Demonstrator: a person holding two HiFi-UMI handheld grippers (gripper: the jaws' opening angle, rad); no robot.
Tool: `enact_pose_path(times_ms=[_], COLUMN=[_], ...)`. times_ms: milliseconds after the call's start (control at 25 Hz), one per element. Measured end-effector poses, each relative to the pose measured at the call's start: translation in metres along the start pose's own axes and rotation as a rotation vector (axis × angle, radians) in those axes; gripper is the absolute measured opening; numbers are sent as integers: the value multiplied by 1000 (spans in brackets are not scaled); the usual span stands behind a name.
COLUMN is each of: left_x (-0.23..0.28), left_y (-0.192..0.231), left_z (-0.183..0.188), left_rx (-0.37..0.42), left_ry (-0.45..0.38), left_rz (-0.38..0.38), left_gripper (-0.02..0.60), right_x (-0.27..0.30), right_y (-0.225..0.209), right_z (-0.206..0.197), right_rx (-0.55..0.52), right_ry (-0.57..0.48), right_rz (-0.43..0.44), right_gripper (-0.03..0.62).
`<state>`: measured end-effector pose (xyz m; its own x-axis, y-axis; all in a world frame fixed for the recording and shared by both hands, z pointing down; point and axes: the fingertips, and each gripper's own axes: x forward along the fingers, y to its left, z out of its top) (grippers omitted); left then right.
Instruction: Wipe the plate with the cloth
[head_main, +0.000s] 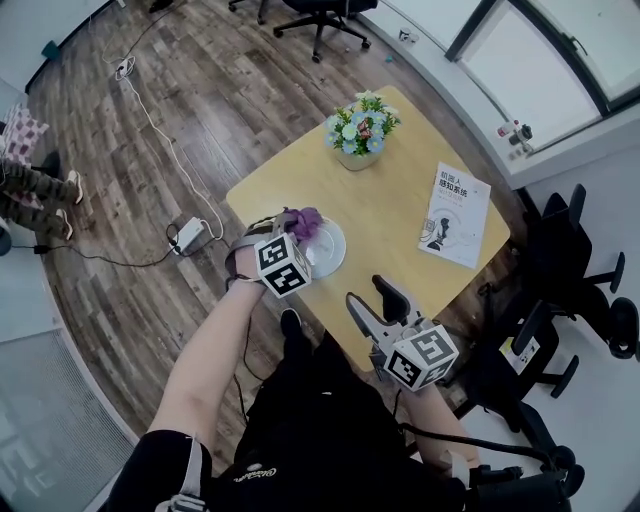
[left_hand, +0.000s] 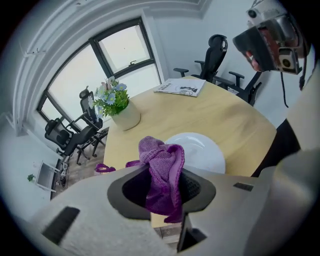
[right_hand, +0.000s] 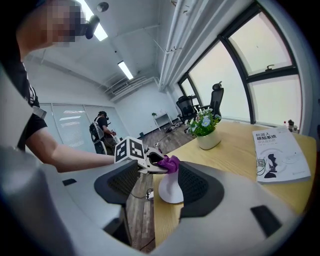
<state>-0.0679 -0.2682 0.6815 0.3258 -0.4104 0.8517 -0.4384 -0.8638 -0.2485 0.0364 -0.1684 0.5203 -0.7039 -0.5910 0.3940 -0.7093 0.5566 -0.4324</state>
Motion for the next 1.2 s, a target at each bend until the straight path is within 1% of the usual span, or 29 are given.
enact_pose_path(times_ms=[80, 200, 360, 520, 680, 840, 920, 1000, 1200], left_x=[5, 10, 9, -6, -22, -30, -31, -29, -9], left_y=[2, -9, -35, -69, -104, -123, -122, -107, -41], left_z=[3, 3, 0, 2, -4, -11, -11, -7, 16], left_rx=[4, 12, 35, 71, 71, 65, 61, 58, 85], left_ry=[2, 6, 8, -11, -22, -21, -22, -24, -25], left_rz=[-10, -32, -66, -107, -169, -198, -194, -167, -78], left_gripper=[118, 118, 118, 118, 118, 118, 118, 118, 118], right_x=[-2, -6, -6, -4, -1, -1, -3, -5, -12], right_y=[-3, -7, -10, -8, -4, -2, -3, -6, -11], right_z=[-2, -3, -4, -6, -7, -6, -6, -4, -7], right_rx=[7, 14, 17, 16, 17, 17, 16, 15, 26], right_ry=[-1, -1, -2, 0, 2, 2, 1, -2, -2], right_rz=[-11, -21, -24, -16, -2, -1, -5, -10, -25], right_gripper=[253, 253, 255, 255, 255, 255, 253, 255, 253])
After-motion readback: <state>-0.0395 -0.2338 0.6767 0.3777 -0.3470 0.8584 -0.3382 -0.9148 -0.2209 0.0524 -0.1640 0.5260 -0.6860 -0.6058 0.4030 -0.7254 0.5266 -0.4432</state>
